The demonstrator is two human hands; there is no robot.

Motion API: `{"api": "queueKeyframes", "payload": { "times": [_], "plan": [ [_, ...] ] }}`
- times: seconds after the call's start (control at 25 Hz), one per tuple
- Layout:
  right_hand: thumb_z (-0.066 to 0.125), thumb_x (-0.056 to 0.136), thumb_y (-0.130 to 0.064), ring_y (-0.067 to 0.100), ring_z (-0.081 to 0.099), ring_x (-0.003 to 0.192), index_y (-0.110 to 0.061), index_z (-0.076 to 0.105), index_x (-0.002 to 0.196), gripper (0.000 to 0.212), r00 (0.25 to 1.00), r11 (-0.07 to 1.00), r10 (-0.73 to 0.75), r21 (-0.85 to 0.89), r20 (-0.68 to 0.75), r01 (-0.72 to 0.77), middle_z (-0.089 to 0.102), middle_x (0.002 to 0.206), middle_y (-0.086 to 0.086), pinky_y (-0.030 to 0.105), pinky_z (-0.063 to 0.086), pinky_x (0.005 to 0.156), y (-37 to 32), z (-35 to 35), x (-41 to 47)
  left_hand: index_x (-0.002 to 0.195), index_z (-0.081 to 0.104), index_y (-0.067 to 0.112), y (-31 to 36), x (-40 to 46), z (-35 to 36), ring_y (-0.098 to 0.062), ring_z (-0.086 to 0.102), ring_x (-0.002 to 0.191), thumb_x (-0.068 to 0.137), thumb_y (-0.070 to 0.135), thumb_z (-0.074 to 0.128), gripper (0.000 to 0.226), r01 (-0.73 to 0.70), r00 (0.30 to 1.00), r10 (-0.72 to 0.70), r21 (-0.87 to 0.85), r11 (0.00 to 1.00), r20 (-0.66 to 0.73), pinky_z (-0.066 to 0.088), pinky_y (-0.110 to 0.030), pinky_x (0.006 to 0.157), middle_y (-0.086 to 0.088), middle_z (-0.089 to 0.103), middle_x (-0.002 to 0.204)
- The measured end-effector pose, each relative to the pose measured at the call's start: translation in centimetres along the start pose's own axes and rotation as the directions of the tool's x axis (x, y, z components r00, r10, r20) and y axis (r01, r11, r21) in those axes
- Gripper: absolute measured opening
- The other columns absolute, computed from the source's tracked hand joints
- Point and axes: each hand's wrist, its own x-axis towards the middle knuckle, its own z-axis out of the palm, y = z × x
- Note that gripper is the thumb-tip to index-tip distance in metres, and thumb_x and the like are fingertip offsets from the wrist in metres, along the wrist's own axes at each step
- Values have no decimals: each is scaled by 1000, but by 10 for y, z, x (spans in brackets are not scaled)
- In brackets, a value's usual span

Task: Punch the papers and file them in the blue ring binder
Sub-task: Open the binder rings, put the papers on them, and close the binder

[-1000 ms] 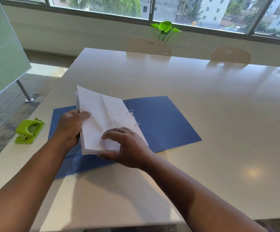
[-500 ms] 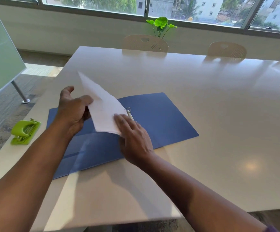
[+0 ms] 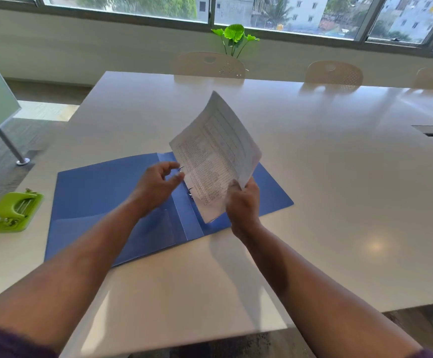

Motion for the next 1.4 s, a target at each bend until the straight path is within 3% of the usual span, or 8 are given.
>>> {"api": "queueKeyframes", "payload": {
  "times": [0.36, 0.6, 0.76, 0.84, 0.92, 1.08, 1.24, 1.4],
  "plan": [
    [47, 105, -8, 17, 65, 92, -33, 54, 94, 28, 928, 874, 372, 340, -11, -346, 65, 103, -6, 45, 61, 89, 6, -12, 15, 156, 38, 20, -24, 7, 36, -23, 20, 155, 99, 52, 56, 67, -179, 965, 74, 424, 888, 252, 18, -41, 124, -4, 18, 170],
    [58, 89, 3, 18, 64, 116, -22, 41, 142, 61, 955, 931, 263, 297, -136, -214, 62, 130, 0, 39, 59, 95, 20, -24, 31, 154, 40, 32, -31, 9, 43, -25, 13, 157, 96, 63, 50, 66, -183, 966, 53, 526, 831, 252, 11, -47, 124, -3, 15, 171],
    [66, 88, -13, 24, 13, 157, -21, -2, 162, 100, 957, 960, 137, -203, -257, -192, 1, 171, 4, 48, 24, 123, 20, -23, 32, 151, 43, 36, -33, 10, 44, -23, 12, 157, 96, 62, 51, 61, -184, 968, 60, 520, 834, 245, 11, -47, 124, -2, 17, 170],
    [64, 89, -17, 23, -8, 158, -22, 1, 162, 97, 978, 848, -43, -525, -206, -74, -14, 170, 3, 52, 9, 122, 20, -18, 29, 150, 44, 37, -35, 10, 44, -21, 11, 157, 97, 61, 50, 59, -184, 968, 62, 518, 835, 243, 10, -45, 125, 0, 16, 170],
    [60, 90, -11, 23, -5, 158, -22, 28, 159, 76, 968, 733, -247, -659, -31, 166, 2, 172, 3, 52, 7, 121, 20, -12, 26, 150, 43, 38, -36, 9, 44, -19, 11, 157, 99, 59, 47, 55, -183, 968, 63, 516, 837, 242, 9, -44, 125, 2, 15, 171],
    [63, 93, -10, 22, 55, 133, -16, 67, 130, 38, 853, 663, -397, -537, 338, 522, 63, 140, 4, 48, 40, 113, 22, 4, 27, 152, 38, 37, -36, 10, 44, -17, 12, 157, 103, 52, 41, 51, -192, 966, 69, 514, 836, 248, 9, -42, 125, 2, 16, 171],
    [61, 95, -18, 19, 64, 114, -25, 68, 130, 36, 782, 662, -307, -469, 542, 585, 72, 124, 1, 33, 50, 98, 18, 20, 23, 155, 34, 33, -38, 10, 41, -17, 14, 157, 104, 36, 41, 51, -238, 957, 116, 487, 840, 267, 10, -40, 125, 0, 19, 170],
    [60, 94, -18, 22, 69, 98, -26, 69, 127, 36, 799, 664, -292, -491, 525, 564, 76, 112, 3, 36, 54, 86, 20, 31, 25, 153, 37, 32, -40, 14, 36, -16, 22, 154, 103, 33, 43, 50, -276, 948, 157, 469, 839, 277, 15, -39, 125, 0, 29, 167]
  ]
}}
